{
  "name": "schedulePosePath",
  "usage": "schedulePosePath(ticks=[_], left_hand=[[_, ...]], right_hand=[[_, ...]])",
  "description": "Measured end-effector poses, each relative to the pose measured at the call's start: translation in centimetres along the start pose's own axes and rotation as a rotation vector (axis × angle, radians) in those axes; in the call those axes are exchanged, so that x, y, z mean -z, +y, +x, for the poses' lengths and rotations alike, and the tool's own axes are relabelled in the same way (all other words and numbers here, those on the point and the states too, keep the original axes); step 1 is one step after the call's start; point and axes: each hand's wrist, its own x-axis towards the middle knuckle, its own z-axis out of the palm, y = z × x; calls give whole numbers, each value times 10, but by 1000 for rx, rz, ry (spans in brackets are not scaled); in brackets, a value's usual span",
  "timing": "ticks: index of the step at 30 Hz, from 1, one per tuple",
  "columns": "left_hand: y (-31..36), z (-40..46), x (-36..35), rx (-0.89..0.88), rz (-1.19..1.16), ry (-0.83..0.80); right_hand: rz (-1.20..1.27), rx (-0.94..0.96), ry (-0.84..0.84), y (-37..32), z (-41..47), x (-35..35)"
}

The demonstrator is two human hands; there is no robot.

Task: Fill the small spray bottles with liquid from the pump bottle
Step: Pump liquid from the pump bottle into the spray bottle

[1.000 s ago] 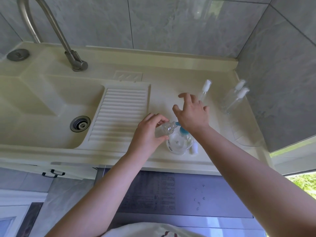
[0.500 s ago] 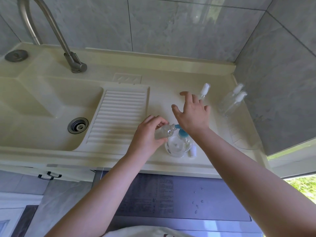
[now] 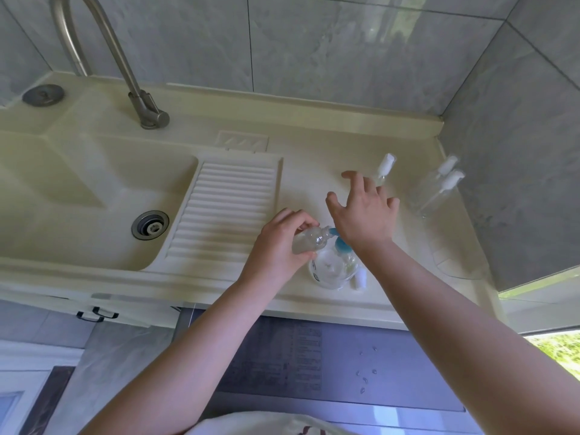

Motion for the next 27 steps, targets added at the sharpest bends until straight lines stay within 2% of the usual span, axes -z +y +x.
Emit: schedulePosePath(ticks=[6,10,16,20,24,27], left_hand=[[1,1,0,-6,4,-3],[1,0,-3,-1,8,-6],[2,2,-2,5,18,2],[2,1,-2,6,23,2],[2,1,-3,8,14,-3],[3,-1,-2,14,-1,2]], right_hand=[[-29,57,33,1,3,4],[11,2,-42,0,0,-3],[2,34,18,1,4,3],[4,19,-46,0,2,-2],[24,28,8,3,5,-1],[37,18,-19,3,5,-1]])
